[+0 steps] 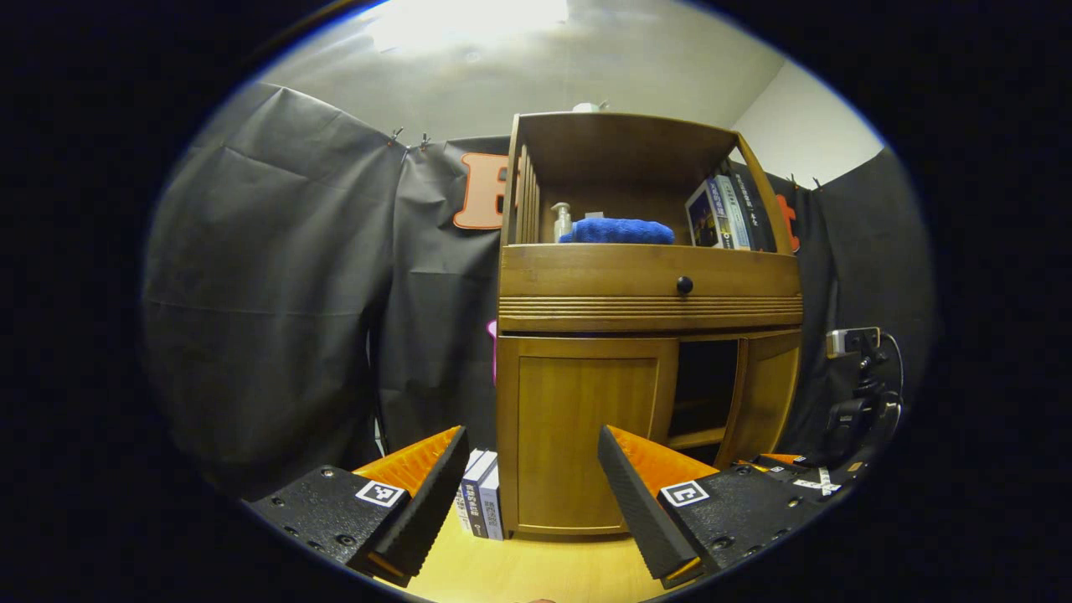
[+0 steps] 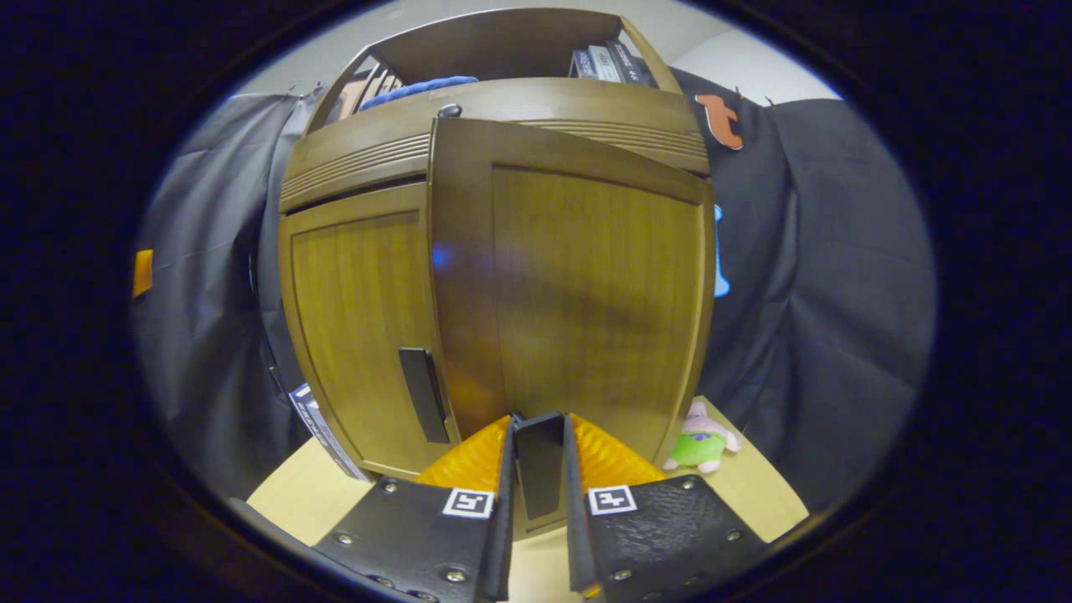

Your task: Open the right door of the double-door shoe cabinet with the right hand, and open the left door with the left hand.

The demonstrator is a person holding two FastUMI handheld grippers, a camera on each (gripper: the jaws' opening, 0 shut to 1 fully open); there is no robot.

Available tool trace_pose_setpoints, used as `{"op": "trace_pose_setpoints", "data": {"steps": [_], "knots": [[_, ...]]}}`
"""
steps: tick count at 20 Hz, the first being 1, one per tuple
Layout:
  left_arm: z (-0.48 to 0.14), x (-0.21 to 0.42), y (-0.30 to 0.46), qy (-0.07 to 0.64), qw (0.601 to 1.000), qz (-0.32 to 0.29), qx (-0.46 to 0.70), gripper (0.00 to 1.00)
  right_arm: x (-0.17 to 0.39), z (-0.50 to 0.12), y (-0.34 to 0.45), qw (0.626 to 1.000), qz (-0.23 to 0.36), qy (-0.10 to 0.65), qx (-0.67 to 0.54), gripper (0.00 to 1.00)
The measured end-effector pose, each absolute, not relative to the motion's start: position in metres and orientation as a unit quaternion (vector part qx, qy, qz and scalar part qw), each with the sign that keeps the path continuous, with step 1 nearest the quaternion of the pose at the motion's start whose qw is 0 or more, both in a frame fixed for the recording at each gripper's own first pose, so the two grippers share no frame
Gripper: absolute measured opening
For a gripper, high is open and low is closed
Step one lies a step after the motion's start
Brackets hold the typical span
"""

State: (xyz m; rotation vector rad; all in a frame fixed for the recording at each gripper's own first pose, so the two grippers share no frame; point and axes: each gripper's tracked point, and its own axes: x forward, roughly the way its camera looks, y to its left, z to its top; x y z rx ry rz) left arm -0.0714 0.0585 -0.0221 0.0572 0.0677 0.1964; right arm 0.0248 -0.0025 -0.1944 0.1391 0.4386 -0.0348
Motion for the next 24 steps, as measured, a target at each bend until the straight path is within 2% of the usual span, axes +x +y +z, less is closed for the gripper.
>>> {"op": "trace_pose_setpoints", "data": {"steps": [5, 7, 10, 11, 12, 15, 16, 18, 24], "knots": [[-0.025, -0.067, 0.041, 0.036, 0.997, 0.07, 0.025, 0.92, 0.004, -0.191, -0.015, 0.973, -0.035, 0.218, 0.063, 0.27], [-0.027, -0.065, 0.033, 0.037, 0.997, 0.057, 0.021, 0.95, -0.004, -0.191, -0.021, 0.973, -0.043, 0.218, 0.062, 0.27], [-0.03, -0.063, 0.019, 0.041, 0.998, 0.037, 0.017, 0.92, -0.016, -0.189, -0.035, 0.972, -0.057, 0.219, 0.059, 0.27], [-0.031, -0.061, 0.015, 0.042, 0.999, 0.03, 0.015, 0.92, -0.021, -0.188, -0.041, 0.972, -0.062, 0.219, 0.058, 0.3], [-0.033, -0.06, 0.011, 0.043, 0.999, 0.023, 0.014, 0.92, -0.025, -0.188, -0.045, 0.972, -0.067, 0.219, 0.058, 0.27], [-0.037, -0.059, -0.004, 0.046, 0.999, 0.003, 0.008, 0.92, -0.035, -0.188, -0.059, 0.971, -0.075, 0.221, 0.06, 0.27], [-0.038, -0.059, -0.008, 0.048, 0.999, -0.003, 0.006, 0.95, -0.039, -0.188, -0.063, 0.97, -0.078, 0.221, 0.06, 0.27], [-0.043, -0.061, -0.016, 0.054, 0.998, -0.014, 0.002, 0.92, -0.046, -0.187, -0.073, 0.969, -0.089, 0.222, 0.057, 0.27], [-0.047, -0.059, -0.032, 0.059, 0.998, -0.035, 0.002, 0.95, -0.061, -0.189, -0.093, 0.967, -0.11, 0.222, 0.051, 0.27]]}}
